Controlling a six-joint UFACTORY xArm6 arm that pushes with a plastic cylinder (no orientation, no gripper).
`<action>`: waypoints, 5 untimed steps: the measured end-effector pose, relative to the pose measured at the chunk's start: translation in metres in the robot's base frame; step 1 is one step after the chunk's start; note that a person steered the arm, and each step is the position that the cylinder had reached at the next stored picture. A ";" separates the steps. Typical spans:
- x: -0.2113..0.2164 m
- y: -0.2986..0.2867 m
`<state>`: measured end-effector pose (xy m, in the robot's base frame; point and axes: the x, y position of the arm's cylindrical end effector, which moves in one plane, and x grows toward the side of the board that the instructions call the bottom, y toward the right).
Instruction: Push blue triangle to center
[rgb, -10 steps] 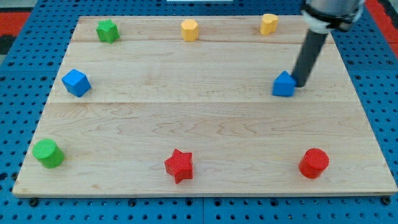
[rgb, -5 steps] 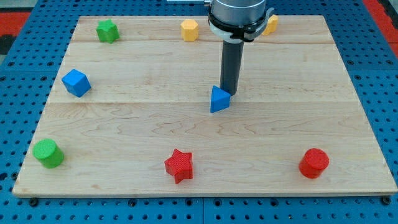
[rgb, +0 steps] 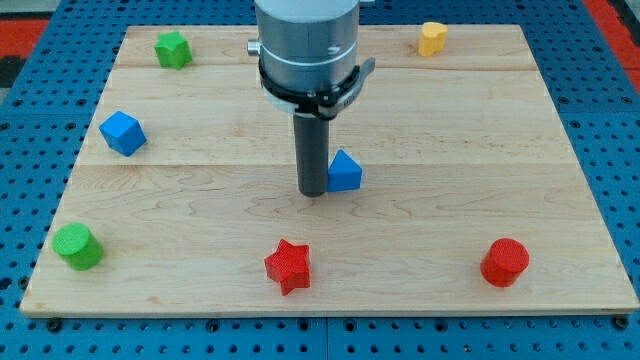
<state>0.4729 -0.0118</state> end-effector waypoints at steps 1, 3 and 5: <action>-0.004 0.000; 0.015 0.001; -0.008 -0.017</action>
<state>0.4652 -0.0290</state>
